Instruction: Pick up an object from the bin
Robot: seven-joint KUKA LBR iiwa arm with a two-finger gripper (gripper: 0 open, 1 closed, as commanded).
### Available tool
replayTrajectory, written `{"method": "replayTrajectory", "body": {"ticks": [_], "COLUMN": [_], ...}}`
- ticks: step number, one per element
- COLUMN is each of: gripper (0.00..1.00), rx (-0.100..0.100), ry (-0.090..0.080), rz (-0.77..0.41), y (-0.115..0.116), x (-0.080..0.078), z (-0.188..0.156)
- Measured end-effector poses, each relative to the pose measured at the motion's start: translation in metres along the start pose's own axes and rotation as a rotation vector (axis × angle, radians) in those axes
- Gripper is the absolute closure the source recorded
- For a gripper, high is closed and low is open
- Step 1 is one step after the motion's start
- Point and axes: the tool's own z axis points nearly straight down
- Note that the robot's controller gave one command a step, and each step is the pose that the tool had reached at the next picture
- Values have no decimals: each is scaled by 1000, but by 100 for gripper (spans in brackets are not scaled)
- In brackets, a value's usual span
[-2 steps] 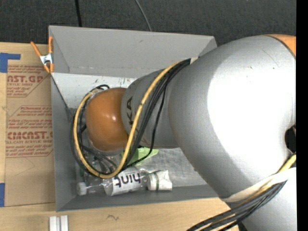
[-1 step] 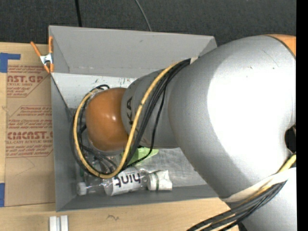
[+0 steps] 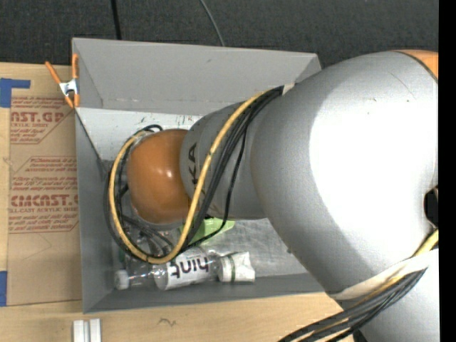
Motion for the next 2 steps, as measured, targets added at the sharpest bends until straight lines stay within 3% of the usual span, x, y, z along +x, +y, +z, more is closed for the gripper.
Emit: {"method": "replayTrajectory", "body": {"ticks": [2], "gripper": [100], "rx": [3], "ry": [7], "rz": [0], "y": [0], "x": [2], "z": [-33]}}
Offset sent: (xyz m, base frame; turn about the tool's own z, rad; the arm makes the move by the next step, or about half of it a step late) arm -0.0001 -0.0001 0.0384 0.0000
